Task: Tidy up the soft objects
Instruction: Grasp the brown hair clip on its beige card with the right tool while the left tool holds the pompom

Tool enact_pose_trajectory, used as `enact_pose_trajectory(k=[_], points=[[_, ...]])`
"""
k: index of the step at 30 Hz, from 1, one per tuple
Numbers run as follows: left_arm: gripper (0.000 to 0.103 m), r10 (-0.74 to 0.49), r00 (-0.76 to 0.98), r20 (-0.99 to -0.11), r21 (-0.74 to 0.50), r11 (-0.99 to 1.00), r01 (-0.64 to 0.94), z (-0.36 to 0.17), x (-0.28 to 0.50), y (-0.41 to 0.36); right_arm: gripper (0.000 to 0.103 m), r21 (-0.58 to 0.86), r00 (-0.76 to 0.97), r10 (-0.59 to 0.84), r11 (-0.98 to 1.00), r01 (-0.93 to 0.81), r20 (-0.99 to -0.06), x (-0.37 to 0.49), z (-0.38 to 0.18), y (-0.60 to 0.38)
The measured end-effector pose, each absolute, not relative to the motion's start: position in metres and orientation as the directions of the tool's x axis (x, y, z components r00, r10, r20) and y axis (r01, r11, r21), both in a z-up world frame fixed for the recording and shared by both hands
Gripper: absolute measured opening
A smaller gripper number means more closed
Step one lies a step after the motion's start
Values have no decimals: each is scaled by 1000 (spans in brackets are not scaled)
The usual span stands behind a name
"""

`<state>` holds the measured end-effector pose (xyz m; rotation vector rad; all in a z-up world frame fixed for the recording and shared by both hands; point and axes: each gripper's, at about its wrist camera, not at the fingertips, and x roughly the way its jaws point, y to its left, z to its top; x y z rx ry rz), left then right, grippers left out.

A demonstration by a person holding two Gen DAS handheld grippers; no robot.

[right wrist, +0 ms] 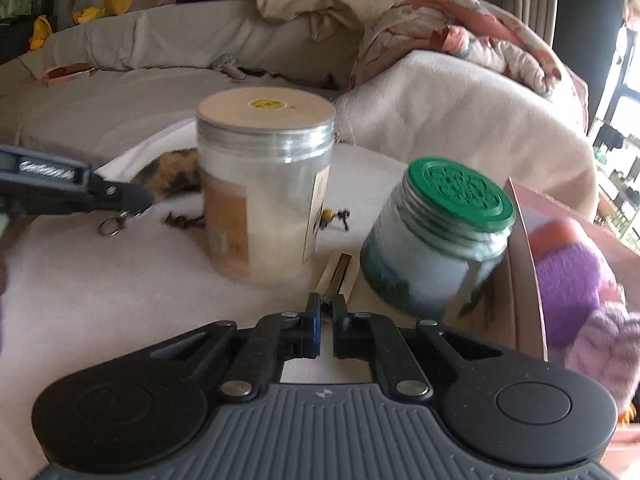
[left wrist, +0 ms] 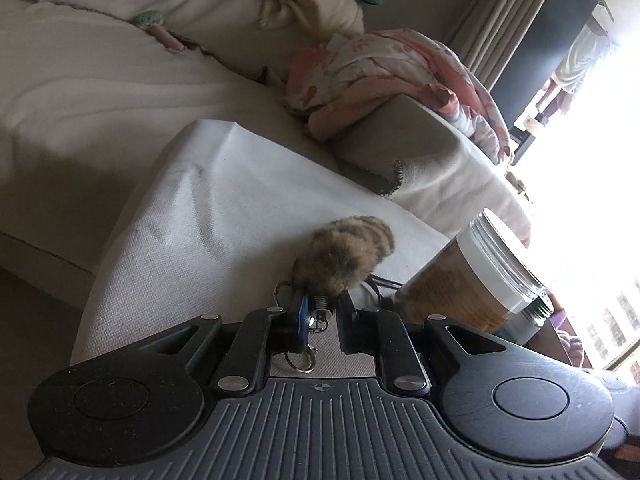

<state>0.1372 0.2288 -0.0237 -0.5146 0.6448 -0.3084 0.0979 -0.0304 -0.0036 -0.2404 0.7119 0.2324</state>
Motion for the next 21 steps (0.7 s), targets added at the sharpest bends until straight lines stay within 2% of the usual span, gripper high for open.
enact_pose_trajectory(k=[7, 11, 12, 17, 21], points=[[16, -424, 761, -492, -540, 834, 115, -24, 137, 229, 8, -139, 736, 118, 950, -278, -667, 74, 8, -43], [16, -417, 762, -495, -530, 840, 116, -23, 138, 228, 28, -90, 728, 117, 967, -239, -675, 87, 8, -45], [16, -416, 762, -496, -525, 843, 118, -23, 138, 228, 30, -74, 725, 120, 970, -230, -678, 92, 6, -45], [16, -410, 755, -511, -495, 859, 131, -21, 139, 223, 30, -46, 733, 106, 982, -185, -672, 101, -6, -47], [16, -383, 749, -541, -420, 894, 153, -16, 141, 213, 30, -27, 746, 123, 982, -186, -654, 98, -9, -49]])
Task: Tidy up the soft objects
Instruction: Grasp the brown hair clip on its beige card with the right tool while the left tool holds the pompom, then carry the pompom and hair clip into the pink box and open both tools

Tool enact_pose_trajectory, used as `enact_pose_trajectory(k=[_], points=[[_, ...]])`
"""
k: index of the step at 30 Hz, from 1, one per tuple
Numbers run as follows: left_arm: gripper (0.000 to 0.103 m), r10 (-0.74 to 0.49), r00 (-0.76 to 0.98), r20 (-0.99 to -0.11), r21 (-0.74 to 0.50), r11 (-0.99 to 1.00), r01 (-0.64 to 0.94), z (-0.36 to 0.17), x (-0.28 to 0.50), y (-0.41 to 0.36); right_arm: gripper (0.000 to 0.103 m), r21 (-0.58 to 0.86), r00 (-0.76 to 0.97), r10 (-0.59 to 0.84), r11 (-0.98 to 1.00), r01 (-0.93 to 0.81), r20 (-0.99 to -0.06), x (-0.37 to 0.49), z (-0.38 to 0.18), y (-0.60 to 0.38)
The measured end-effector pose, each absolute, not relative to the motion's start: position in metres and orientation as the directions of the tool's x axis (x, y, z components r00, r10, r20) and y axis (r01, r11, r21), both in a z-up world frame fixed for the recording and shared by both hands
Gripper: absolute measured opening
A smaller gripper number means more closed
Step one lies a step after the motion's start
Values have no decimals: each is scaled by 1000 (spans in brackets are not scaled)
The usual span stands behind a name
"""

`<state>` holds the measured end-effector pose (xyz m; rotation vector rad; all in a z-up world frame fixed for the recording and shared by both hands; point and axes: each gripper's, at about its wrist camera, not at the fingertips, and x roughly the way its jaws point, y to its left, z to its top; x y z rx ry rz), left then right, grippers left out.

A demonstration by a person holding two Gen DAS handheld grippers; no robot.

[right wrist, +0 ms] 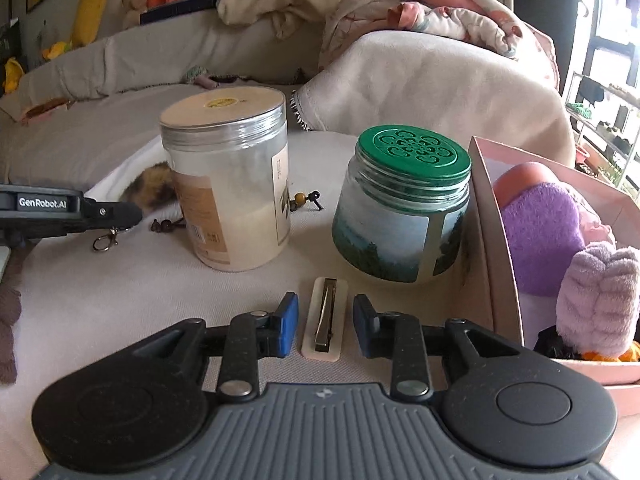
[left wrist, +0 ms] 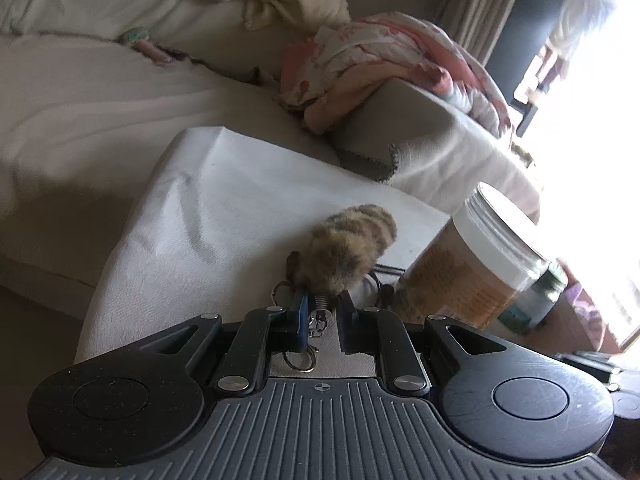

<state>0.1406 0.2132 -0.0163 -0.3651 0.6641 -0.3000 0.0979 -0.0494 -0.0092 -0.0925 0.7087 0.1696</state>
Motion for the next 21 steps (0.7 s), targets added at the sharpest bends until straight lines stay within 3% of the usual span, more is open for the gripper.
enact_pose_trajectory(k=[4, 9, 16, 19, 21], points=[[16, -335, 748, -573, -318, 932, 174, -11, 141, 200, 29, -36, 765, 130, 980, -195, -631, 93, -13, -50], [16, -303, 743, -597, -256, 949, 182, -8, 142, 191, 20, -47, 765, 142, 974, -220, -629, 91, -12, -47], [15, -371, 704, -605, -384, 911, 149, -9, 155, 204, 20, 43, 700, 201, 971, -237, -685, 103, 1, -56], [14, -421, 683, -596, -475, 871, 123, -9, 167, 215, 20, 23, 717, 216, 963, -269, -662, 98, 21, -56], [14, -407, 700, -587, -454, 881, 132, 1, 170, 215, 19, -11, 734, 226, 953, -303, -641, 93, 38, -54]])
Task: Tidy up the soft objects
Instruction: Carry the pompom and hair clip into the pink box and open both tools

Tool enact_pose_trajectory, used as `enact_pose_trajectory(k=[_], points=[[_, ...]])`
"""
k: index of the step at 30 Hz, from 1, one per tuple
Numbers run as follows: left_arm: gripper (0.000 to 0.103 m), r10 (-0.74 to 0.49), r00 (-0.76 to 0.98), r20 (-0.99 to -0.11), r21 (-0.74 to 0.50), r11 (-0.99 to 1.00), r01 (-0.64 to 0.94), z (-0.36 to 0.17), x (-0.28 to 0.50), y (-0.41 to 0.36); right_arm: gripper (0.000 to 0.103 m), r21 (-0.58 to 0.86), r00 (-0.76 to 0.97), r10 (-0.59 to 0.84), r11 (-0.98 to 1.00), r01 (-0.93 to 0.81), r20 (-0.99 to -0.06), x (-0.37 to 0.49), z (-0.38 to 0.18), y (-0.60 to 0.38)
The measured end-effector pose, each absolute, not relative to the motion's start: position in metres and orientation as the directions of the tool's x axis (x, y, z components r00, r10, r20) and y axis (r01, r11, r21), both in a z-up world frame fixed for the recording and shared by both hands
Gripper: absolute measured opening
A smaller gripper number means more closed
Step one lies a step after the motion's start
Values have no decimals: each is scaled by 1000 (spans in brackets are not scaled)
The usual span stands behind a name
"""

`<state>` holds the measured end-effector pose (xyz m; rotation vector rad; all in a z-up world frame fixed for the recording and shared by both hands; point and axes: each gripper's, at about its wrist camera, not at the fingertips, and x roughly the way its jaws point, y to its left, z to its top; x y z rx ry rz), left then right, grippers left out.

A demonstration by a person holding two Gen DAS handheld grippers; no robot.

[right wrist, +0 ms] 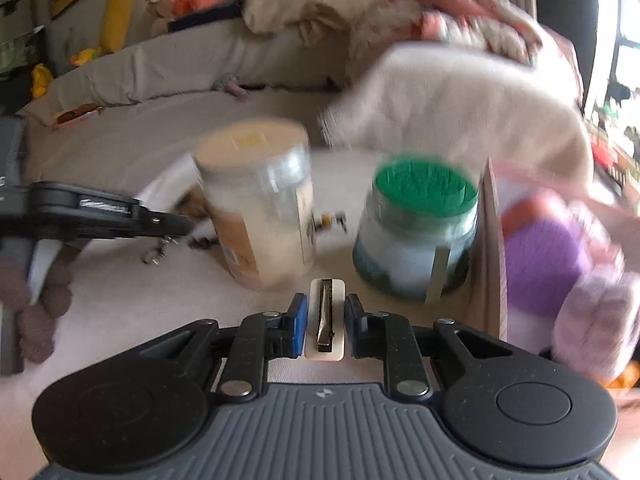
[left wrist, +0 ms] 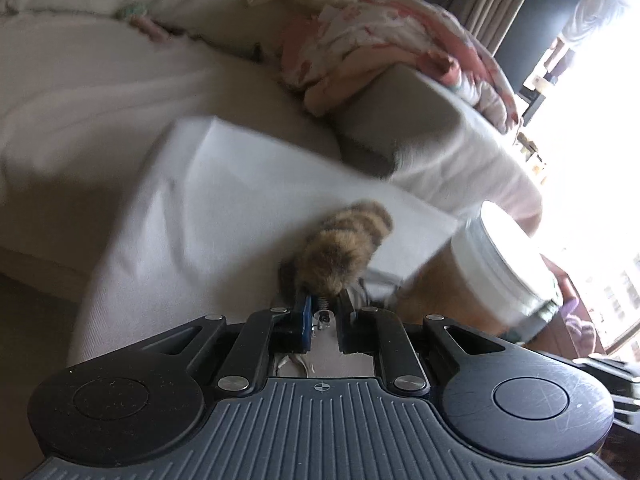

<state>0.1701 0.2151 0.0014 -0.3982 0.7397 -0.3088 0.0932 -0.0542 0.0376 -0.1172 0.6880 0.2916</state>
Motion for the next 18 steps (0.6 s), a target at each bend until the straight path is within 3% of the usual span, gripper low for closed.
enact_pose_trajectory(k=[10, 18], points=[[14, -330, 862, -386, -252, 936, 245, 142, 181, 195, 19, -8, 823, 304, 936, -351, -481, 108, 150, -77], [14, -397, 899, -183, -118, 917, 381, 268, 163, 132, 20, 22, 923, 215, 975, -220, -318, 102, 217, -150]])
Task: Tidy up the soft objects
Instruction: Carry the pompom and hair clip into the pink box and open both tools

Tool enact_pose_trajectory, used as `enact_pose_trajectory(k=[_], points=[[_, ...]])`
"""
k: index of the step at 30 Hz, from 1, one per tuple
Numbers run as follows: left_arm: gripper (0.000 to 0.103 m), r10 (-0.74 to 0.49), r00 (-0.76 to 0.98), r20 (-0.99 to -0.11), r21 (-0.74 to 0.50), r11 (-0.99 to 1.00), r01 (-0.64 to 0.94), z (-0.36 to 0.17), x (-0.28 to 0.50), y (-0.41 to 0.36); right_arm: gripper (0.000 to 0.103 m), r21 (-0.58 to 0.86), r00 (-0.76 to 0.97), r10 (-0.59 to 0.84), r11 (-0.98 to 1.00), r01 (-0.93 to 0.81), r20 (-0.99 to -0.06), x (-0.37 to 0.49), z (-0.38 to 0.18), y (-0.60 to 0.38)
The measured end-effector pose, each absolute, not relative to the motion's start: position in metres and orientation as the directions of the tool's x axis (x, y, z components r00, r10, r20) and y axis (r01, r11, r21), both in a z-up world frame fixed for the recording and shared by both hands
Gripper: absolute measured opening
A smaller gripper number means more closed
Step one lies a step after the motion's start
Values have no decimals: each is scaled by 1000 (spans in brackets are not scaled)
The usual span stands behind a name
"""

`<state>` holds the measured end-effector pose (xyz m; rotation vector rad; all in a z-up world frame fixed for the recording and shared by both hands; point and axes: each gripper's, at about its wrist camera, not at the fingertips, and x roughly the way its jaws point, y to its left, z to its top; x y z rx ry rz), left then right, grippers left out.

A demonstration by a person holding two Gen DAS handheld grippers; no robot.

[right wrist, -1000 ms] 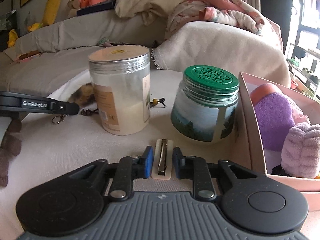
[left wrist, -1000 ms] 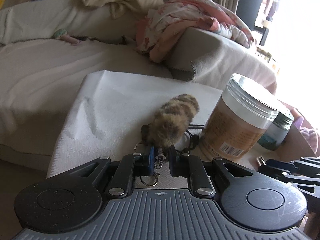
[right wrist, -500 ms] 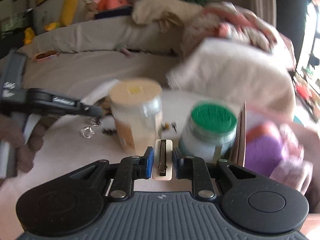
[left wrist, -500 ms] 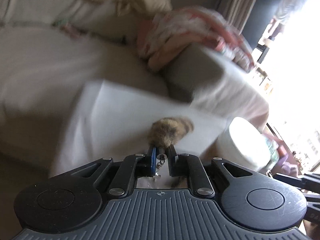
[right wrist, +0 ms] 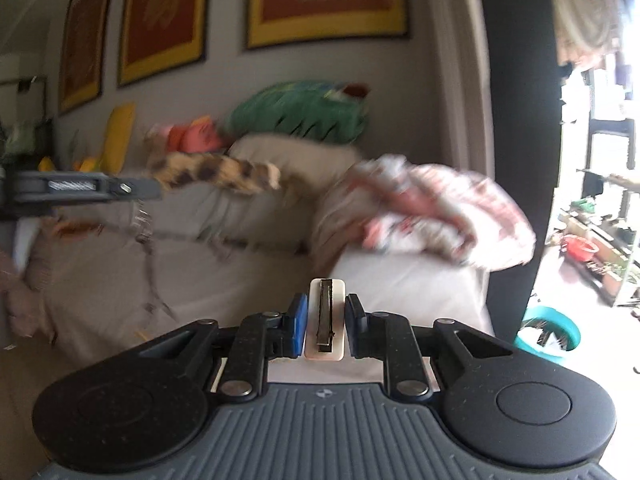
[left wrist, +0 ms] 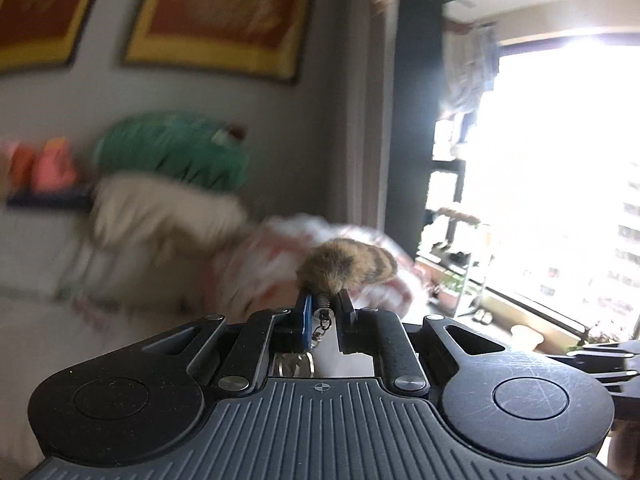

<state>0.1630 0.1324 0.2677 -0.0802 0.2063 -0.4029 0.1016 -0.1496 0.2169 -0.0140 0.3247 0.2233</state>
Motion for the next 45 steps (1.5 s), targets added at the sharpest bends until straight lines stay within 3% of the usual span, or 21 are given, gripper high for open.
enact_pose_trajectory(k=[5, 11, 16, 20, 24, 26, 29, 33, 38, 45], points=[[14, -454, 880, -140, -87, 891, 446, 308, 147, 82, 20, 52, 952, 155, 988, -147, -262, 84, 230, -204], [14, -525, 837, -156, -93, 851, 516, 311, 139, 24, 20, 72, 966, 102, 994, -87, -238, 62, 226, -257], [14, -617, 751, -235, -220, 786, 578, 279, 155, -18, 20, 91, 967, 81, 994, -61, -240, 55, 213, -285], [15, -667, 670, -327, -313, 745, 589, 220, 166, -52, 20, 118, 963, 67, 992, -37, -263, 55, 197, -298], [16, -706, 542, -456, -361, 703, 612, 141, 175, -82, 20, 138, 945, 71, 990, -27, -320, 67, 176, -304], [17, -648, 537, -541, -316, 748, 584, 109, 185, -95, 20, 162, 927, 87, 986, -28, -365, 75, 162, -308], [17, -570, 579, -583, -239, 802, 547, 77, 191, -94, 20, 200, 890, 121, 979, -35, -440, 88, 138, -310], [17, -474, 633, -613, -144, 854, 500, 73, 195, -83, 20, 276, 799, 209, 960, -57, -564, 115, 96, -303], [17, -535, 553, -639, -179, 803, 569, 76, 180, -74, 20, 388, 677, 301, 921, -24, -672, 154, 47, -287], [17, -501, 537, -679, -149, 810, 568, 60, 167, -77, 19, 428, 631, 311, 903, 37, -710, 187, 36, -274]])
